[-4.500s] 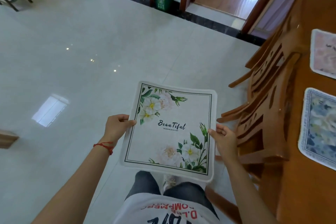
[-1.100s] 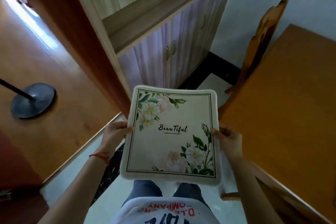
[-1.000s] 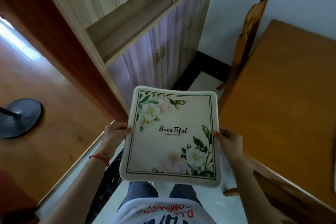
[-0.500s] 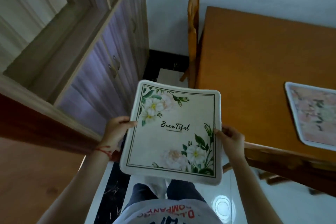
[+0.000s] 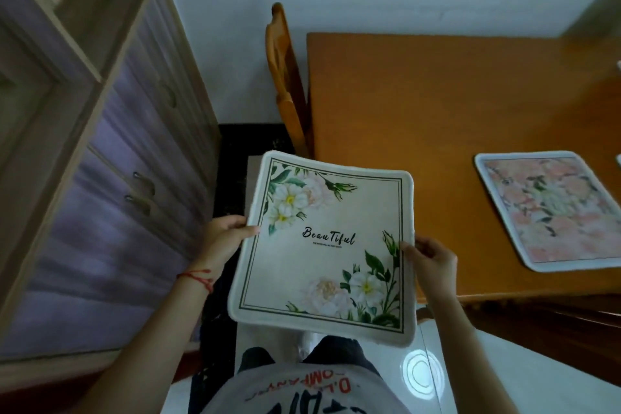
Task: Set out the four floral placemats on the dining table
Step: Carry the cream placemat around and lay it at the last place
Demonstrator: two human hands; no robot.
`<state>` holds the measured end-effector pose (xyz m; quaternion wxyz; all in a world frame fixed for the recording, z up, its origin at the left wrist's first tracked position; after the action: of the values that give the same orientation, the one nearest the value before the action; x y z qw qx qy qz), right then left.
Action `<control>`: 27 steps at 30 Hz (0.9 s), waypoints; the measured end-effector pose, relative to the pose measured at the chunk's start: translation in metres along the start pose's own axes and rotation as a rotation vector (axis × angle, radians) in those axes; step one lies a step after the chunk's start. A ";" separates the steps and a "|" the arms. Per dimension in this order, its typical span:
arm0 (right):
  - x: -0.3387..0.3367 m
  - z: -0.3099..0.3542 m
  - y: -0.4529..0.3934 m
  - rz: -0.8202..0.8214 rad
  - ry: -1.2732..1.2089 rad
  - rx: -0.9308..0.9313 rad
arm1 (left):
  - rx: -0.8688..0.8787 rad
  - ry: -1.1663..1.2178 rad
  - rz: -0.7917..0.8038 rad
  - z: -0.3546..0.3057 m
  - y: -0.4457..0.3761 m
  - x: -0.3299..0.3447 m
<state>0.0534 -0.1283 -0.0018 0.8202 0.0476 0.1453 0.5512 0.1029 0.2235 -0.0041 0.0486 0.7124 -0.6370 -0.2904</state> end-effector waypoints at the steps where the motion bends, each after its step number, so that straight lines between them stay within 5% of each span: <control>1: -0.002 0.001 -0.006 -0.015 -0.007 0.002 | 0.008 -0.012 0.012 -0.008 -0.007 0.005; 27: 0.013 0.015 -0.034 -0.758 -0.220 0.184 | 0.267 -0.371 0.586 -0.180 -0.198 0.123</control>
<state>0.0931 -0.1281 0.0018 0.9683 0.1226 0.1126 0.1860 0.3652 0.0905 0.0142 -0.0801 0.4352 -0.8441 -0.3028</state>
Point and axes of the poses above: each hand's wrist, its own y-axis away from the middle knuckle, its own x-axis out of the palm, z = x × y, the point moved 5 cm from there along -y, towards the middle knuckle, and after that the axes turned 8 degrees about -y, right-handed, at the moved point
